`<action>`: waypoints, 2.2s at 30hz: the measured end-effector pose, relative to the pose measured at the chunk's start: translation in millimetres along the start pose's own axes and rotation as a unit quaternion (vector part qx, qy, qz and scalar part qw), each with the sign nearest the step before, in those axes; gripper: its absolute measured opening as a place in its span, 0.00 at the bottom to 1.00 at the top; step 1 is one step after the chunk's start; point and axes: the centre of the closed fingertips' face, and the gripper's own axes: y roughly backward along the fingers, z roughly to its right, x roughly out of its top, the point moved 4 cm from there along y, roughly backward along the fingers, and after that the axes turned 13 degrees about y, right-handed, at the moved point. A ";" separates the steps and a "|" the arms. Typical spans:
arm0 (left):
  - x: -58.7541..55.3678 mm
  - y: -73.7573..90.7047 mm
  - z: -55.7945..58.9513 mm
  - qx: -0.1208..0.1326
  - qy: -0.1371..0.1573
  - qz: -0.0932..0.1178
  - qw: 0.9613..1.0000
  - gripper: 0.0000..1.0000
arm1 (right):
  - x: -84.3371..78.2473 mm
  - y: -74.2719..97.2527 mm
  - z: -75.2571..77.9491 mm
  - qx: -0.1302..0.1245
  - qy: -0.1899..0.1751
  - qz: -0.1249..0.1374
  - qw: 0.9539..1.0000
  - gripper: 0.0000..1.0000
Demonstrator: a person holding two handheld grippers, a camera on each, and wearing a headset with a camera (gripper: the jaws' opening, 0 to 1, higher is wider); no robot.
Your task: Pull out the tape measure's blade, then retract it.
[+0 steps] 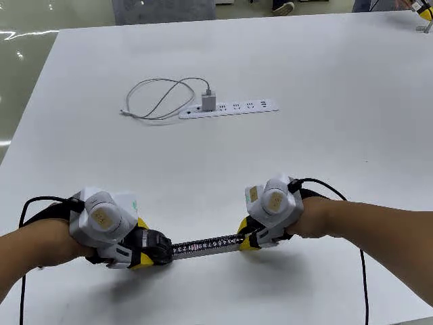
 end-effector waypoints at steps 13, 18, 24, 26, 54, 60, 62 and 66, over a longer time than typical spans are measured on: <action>-0.4 -0.4 -1.1 0.000 0.000 0.000 1.000 0.31 | -4.9 3.7 0.2 0.001 0.000 -0.004 1.000 0.09; -0.5 -0.8 -1.1 0.000 0.000 0.001 1.000 0.31 | -6.3 4.8 -0.1 -0.001 -0.001 -0.003 1.000 0.09; -0.5 -1.0 -1.2 0.000 0.000 0.001 1.000 0.31 | -7.5 6.1 -0.4 0.000 0.002 -0.008 1.000 0.09; -0.6 -1.0 -1.0 0.001 0.000 0.001 1.000 0.31 | -8.0 6.5 -0.6 0.000 0.001 -0.008 1.000 0.09; -0.3 -0.6 -0.7 0.002 0.000 0.002 1.000 0.31 | -19.1 13.9 -2.5 -0.007 -0.009 -0.011 1.000 0.09; -0.2 -0.5 -0.4 0.002 -0.001 0.002 1.000 0.31 | -20.3 15.2 -2.7 -0.006 -0.008 -0.014 1.000 0.09; -0.1 -0.5 -0.4 0.002 -0.001 0.002 1.000 0.31 | -21.1 15.7 -2.7 -0.006 -0.008 -0.015 1.000 0.09; 0.0 -0.6 -0.2 0.003 -0.001 0.003 1.000 0.31 | -23.2 17.1 -3.8 -0.007 -0.010 -0.015 1.000 0.09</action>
